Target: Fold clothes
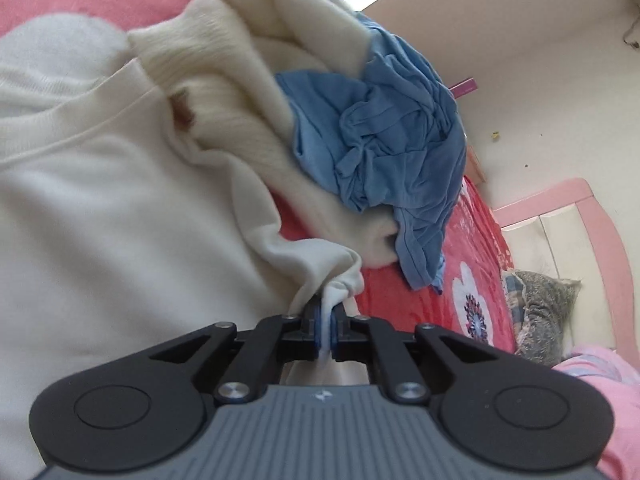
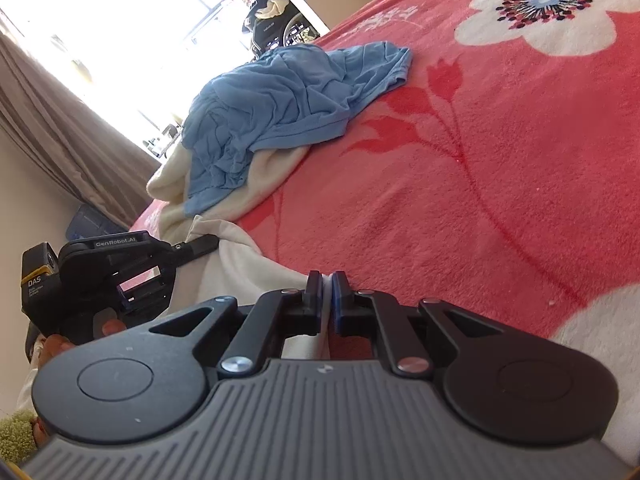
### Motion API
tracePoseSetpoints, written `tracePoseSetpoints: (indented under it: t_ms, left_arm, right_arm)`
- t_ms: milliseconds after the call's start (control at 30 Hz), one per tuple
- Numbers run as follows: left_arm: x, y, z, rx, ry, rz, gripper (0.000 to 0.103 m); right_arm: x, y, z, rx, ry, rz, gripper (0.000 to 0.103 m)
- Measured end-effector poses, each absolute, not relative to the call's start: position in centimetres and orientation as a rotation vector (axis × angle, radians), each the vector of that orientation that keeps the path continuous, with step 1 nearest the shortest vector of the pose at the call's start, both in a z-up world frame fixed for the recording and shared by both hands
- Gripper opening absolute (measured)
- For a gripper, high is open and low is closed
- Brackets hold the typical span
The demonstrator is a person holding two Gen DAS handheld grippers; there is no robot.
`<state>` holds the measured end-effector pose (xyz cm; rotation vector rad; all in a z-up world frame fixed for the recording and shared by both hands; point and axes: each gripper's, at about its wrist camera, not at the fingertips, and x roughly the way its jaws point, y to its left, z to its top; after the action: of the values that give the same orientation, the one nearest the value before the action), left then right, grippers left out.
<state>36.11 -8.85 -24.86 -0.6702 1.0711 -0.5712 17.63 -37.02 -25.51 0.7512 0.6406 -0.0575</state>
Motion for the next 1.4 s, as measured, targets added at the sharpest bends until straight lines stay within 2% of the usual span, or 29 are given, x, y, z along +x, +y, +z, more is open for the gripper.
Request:
tracePoseSetpoints:
  t_ms: [33, 100, 167, 200, 267, 433, 567, 700, 833, 1033, 1100, 1133, 1200, 1233, 1300, 1400]
  left_arm:
    - [36.1, -8.6, -24.5, -0.687, 1.08, -0.577, 0.016]
    - [35.9, -7.9, -23.7, -0.715, 1.087, -0.586, 0.045]
    - [35.3, -7.3, -22.5, -0.716, 1.087, -0.564, 0.059]
    - [35.0, -6.9, -22.0, -0.713, 1.09, -0.562, 0.059]
    - [34.3, -6.2, -20.9, -0.707, 1.096, -0.556, 0.059]
    - [29.3, -3.0, -17.3, -0.617, 1.101, -0.555, 0.059]
    - [22.0, 0.1, -16.4, -0.508, 1.185, -0.59, 0.06]
    - [13.7, 1.8, -17.7, -0.4, 1.286, -0.594, 0.058]
    - [7.3, 2.4, -19.1, -0.343, 1.302, -0.55, 0.053]
    - [2.9, 1.2, -19.2, -0.198, 1.207, -0.483, 0.044]
    - [2.2, 0.9, -19.1, -0.175, 1.191, -0.457, 0.037]
    - [1.9, 0.8, -19.1, -0.168, 1.191, -0.434, 0.032]
    - [1.6, 0.9, -19.1, -0.197, 1.213, -0.384, 0.017]
    - [1.6, 1.1, -19.0, -0.231, 1.234, -0.357, 0.013]
    - [1.4, 1.5, -18.2, -0.336, 1.249, -0.332, 0.008]
    - [0.5, 1.6, -17.1, -0.478, 1.245, -0.347, 0.007]
  right_arm:
    - [17.7, -37.2, -25.5, 0.763, 0.649, -0.052, 0.006]
    - [17.7, -37.8, -25.2, 0.811, 0.677, -0.042, 0.013]
    - [17.4, -38.2, -24.9, 0.838, 0.702, -0.029, 0.027]
    - [17.2, -38.2, -24.6, 0.837, 0.713, -0.022, 0.031]
    - [16.7, -37.7, -23.8, 0.811, 0.734, -0.015, 0.048]
    - [13.5, -36.7, -21.6, 0.779, 0.767, 0.01, 0.052]
    - [9.4, -35.7, -19.2, 0.792, 0.822, 0.103, 0.052]
    - [5.9, -33.6, -19.2, 0.889, 1.015, 0.278, 0.052]
    - [3.1, -30.4, -21.8, 0.965, 1.177, 0.31, 0.051]
    - [0.3, -25.9, -23.5, 1.015, 1.221, 0.301, 0.046]
    - [-0.5, -24.5, -23.5, 1.008, 1.22, 0.301, 0.046]
    - [-0.7, -23.9, -23.7, 1.003, 1.225, 0.296, 0.044]
    - [-1.0, -22.9, -24.2, 0.992, 1.236, 0.282, 0.031]
    - [-1.2, -22.6, -24.3, 0.976, 1.236, 0.271, 0.012]
    - [-1.6, -22.2, -23.9, 0.947, 1.223, 0.255, 0.007]
    - [-2.5, -23.1, -20.8, 0.863, 1.134, 0.264, 0.006]
